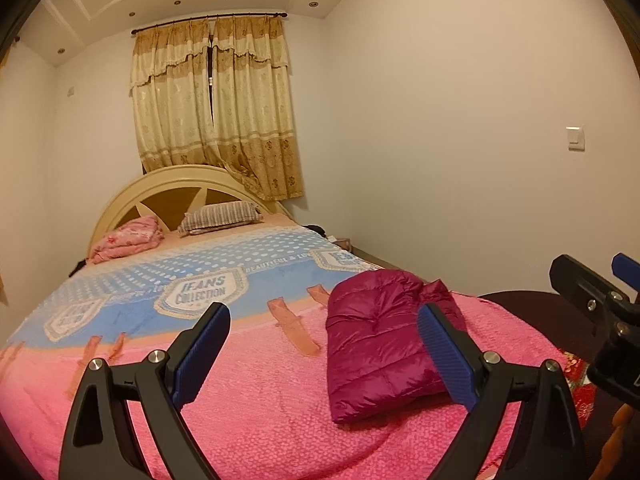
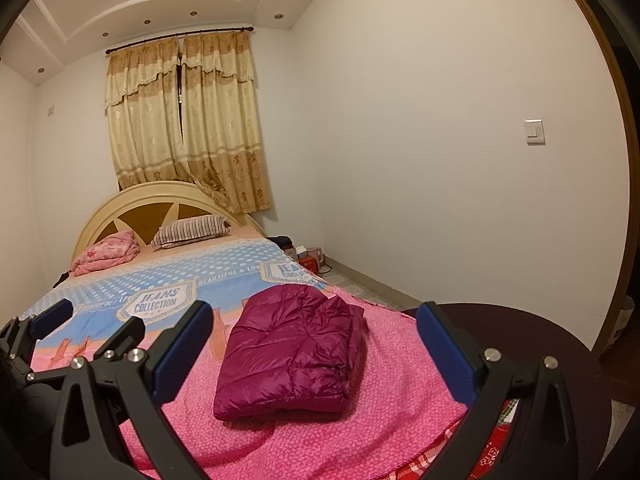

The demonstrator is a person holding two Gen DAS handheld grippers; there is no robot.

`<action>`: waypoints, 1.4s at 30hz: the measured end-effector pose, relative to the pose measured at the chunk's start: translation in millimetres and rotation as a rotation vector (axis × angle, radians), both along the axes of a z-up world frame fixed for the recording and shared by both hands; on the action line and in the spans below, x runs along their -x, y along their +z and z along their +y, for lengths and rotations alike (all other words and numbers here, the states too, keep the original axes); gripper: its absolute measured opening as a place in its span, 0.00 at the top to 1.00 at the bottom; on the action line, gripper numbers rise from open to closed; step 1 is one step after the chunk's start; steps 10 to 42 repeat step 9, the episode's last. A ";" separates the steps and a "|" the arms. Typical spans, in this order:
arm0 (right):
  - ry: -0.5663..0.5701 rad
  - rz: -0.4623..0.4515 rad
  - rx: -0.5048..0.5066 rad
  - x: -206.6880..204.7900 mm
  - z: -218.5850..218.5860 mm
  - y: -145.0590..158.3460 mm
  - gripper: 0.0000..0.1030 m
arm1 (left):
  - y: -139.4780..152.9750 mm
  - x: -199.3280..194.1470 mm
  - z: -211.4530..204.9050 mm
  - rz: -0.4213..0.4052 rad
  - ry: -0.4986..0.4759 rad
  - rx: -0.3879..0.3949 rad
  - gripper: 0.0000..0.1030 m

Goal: Fold large clothes

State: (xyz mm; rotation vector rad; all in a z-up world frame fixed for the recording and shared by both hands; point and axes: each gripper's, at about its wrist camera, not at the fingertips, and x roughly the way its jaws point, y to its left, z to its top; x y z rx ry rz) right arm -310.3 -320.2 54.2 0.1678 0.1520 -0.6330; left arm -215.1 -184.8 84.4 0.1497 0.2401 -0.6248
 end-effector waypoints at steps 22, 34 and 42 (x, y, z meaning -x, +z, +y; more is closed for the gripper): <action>0.004 0.004 -0.006 -2.0 1.9 -0.4 0.00 | 0.1 -6.1 1.9 0.032 -0.020 -0.002 0.07; 0.004 0.004 -0.006 -2.0 1.9 -0.4 0.00 | 0.1 -6.1 1.9 0.032 -0.020 -0.002 0.07; 0.004 0.004 -0.006 -2.0 1.9 -0.4 0.00 | 0.1 -6.1 1.9 0.032 -0.020 -0.002 0.07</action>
